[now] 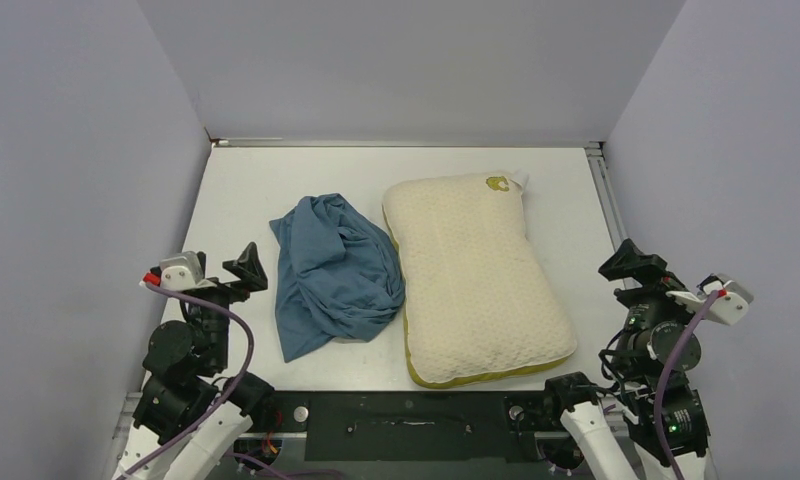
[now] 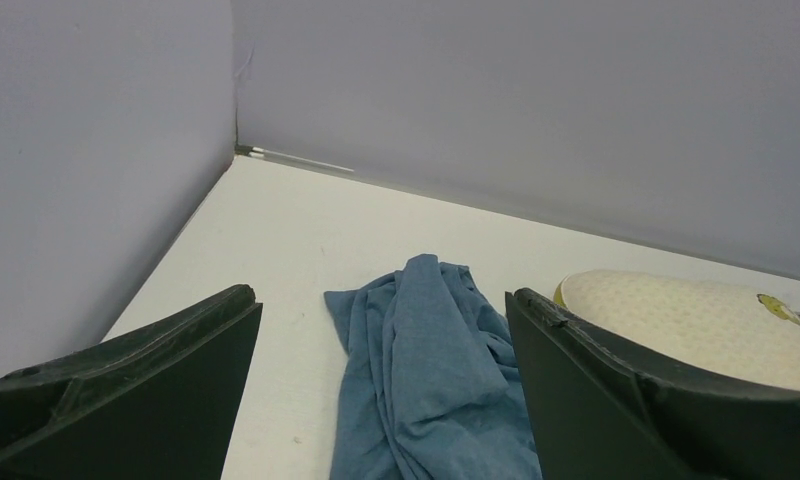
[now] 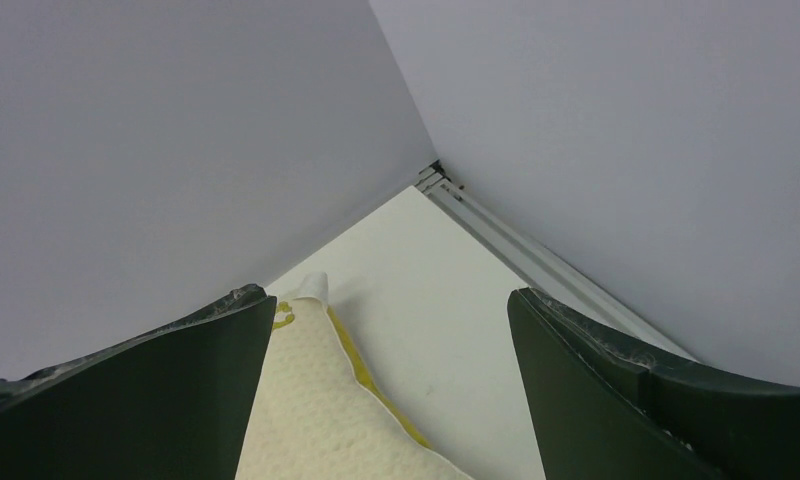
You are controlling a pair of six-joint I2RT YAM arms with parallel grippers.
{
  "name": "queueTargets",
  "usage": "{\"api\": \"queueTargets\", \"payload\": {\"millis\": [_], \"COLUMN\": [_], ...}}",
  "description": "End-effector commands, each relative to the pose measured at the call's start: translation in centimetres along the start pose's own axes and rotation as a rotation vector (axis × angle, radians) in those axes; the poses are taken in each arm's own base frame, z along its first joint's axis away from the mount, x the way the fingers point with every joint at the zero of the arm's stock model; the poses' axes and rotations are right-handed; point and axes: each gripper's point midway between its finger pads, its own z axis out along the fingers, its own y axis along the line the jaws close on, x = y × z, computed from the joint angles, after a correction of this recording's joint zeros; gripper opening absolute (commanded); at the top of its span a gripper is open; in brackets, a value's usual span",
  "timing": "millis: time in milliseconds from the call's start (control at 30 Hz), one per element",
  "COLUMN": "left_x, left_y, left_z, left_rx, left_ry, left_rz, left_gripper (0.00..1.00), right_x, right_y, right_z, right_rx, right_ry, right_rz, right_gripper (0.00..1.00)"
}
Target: Remove the pillowcase from the pillow
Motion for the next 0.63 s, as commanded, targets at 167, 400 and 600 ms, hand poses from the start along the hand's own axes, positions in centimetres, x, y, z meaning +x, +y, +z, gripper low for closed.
{"api": "queueTargets", "payload": {"millis": [167, 400, 600], "left_x": [0.8, 0.7, 0.7], "left_y": [1.8, 1.9, 2.1], "left_z": [0.1, 0.2, 0.2], "left_rx": [-0.073, -0.061, -0.069], "left_ry": [-0.036, -0.061, -0.062], "left_rz": [0.011, -0.007, -0.008], "left_gripper": [0.96, 0.96, 0.96], "right_x": [1.7, 1.6, 1.9], "right_y": [-0.9, -1.2, -0.7], "right_z": [0.9, 0.7, 0.9], "right_rx": [0.018, 0.014, -0.009], "right_ry": [-0.043, -0.075, -0.064], "right_rz": [-0.09, -0.084, -0.096], "right_gripper": [0.9, 0.9, 0.9]}}
